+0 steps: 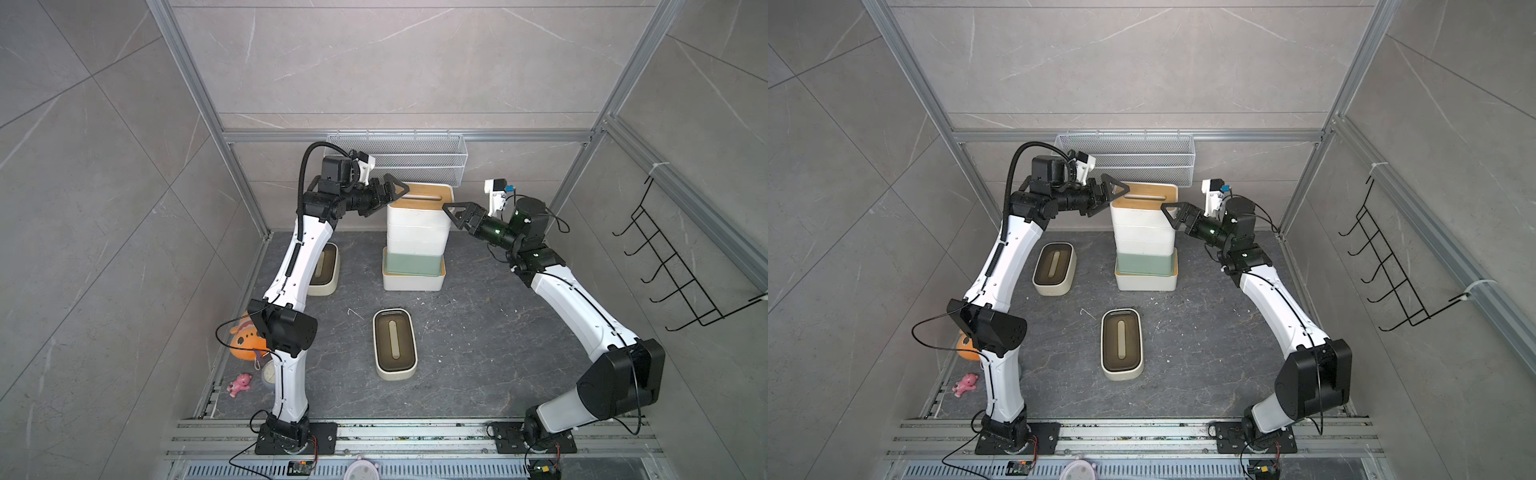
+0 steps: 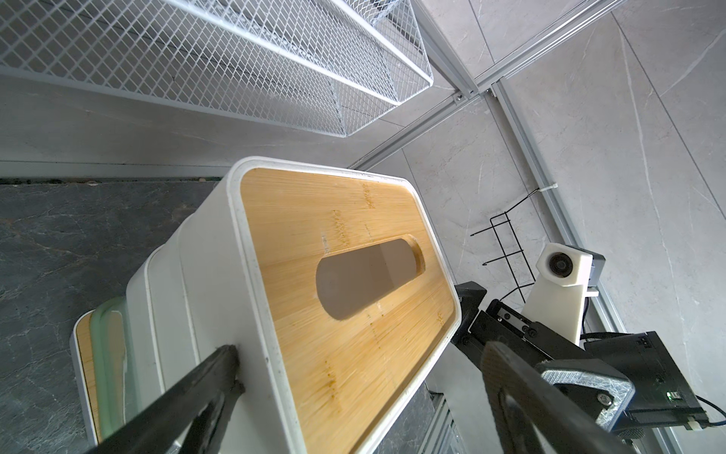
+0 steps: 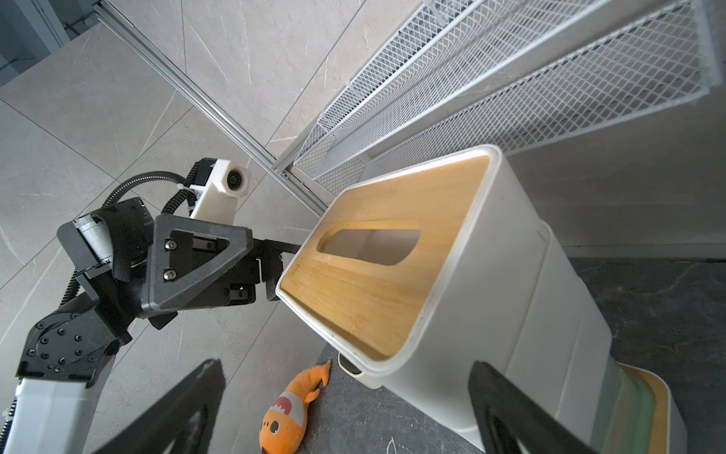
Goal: Stack the tissue boxes
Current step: Adjust the tissue box on the tissue box.
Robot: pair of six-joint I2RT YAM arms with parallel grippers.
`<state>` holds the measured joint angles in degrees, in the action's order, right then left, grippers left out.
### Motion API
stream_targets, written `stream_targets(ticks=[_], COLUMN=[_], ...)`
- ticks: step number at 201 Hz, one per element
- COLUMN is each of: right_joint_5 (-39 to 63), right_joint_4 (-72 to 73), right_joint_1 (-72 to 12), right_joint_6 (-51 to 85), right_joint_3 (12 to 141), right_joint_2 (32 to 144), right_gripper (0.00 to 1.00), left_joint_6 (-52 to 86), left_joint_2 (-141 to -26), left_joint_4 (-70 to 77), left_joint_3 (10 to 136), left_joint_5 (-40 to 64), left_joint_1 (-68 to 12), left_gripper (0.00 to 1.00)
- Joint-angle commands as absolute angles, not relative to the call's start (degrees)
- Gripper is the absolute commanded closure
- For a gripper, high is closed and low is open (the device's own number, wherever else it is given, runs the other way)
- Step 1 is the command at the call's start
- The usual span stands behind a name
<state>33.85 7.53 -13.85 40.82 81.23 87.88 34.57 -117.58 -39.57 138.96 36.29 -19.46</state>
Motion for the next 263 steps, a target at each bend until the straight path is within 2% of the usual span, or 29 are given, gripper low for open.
stream_targets(ticks=[1,108,193,215,263], right_joint_5=[35.5,35.1,30.1,28.3,26.5], right_joint_4=[9.8,11.3,6.5,5.4,4.6], right_joint_1=[-13.8,-13.8,-13.8,-13.8,-13.8], right_joint_6=[42.3,44.9,42.9,41.4,39.3], right_joint_3=[82.1,81.1,80.2,78.6,72.2], right_joint_2=[88.7,88.4,84.4,81.5,74.2], right_gripper=[0.00,0.00,0.00,0.00,0.00], left_joint_6=[34.9,34.9,34.3,33.8,34.7], left_joint_2=[-116.9,-116.7,-112.2,-107.9,-93.4], left_joint_4=[-37.8,-39.2,-42.5,-41.3,-33.1], left_joint_3=[141.1,141.0,140.3,134.3,109.7], left_joint_5=[37.2,36.4,34.0,31.6,25.6], left_joint_1=[-19.7,-18.9,-15.9,-15.7,-15.7], left_gripper=[0.01,0.01,0.01,0.01,0.01])
